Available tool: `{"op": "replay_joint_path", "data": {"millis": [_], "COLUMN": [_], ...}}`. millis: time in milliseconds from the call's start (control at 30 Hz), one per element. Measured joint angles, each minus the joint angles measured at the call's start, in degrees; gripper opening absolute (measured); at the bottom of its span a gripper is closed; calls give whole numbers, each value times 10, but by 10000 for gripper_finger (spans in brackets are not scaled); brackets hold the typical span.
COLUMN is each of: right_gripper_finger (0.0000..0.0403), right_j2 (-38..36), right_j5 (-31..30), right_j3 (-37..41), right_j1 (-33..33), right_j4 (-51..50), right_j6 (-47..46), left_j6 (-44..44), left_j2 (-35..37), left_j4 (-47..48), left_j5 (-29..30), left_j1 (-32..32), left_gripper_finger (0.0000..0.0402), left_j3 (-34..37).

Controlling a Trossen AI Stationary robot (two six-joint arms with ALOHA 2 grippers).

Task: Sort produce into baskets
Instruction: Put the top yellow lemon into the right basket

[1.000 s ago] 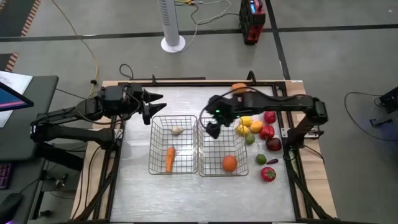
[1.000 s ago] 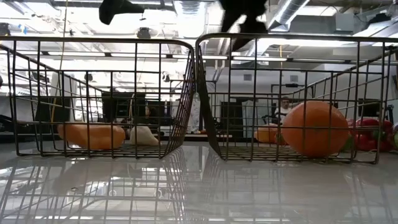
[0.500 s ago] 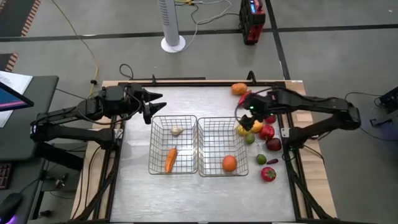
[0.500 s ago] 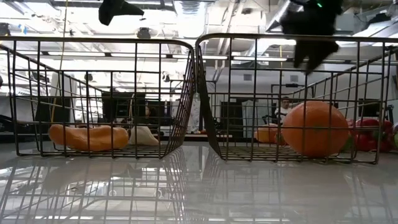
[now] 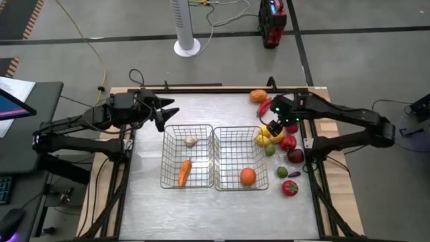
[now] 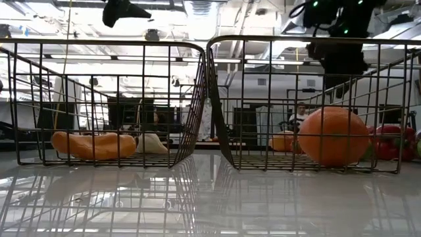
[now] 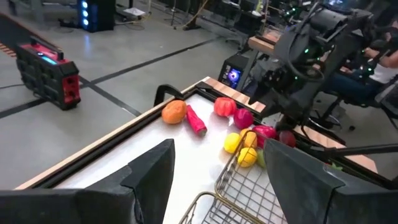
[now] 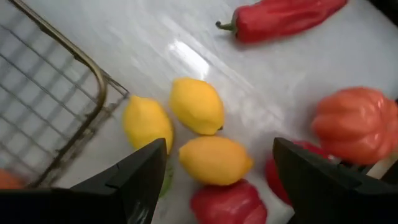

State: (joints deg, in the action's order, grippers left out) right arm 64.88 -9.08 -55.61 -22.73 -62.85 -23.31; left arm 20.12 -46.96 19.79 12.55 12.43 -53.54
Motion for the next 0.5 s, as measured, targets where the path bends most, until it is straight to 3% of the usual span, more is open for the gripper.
{"op": "replay_joint_path", "data": {"millis": [133,333,500], "right_gripper_finger": [321,332,346], "right_j2": [43,112,152], "right_j5": [15,114,156], "right_j3": [0,0,0], "right_j1": [-28,-87,-124], "right_j4": [32,76,81], "right_j6": [81,188,272], "left_j6": [1,2,6], "left_j2": [0,0,0], "left_j4": [0,0,2], "left_j5": [4,6,9], "left_j1": [0,0,0], "left_gripper_finger": [234,234,234], "left_j3": [0,0,0]}}
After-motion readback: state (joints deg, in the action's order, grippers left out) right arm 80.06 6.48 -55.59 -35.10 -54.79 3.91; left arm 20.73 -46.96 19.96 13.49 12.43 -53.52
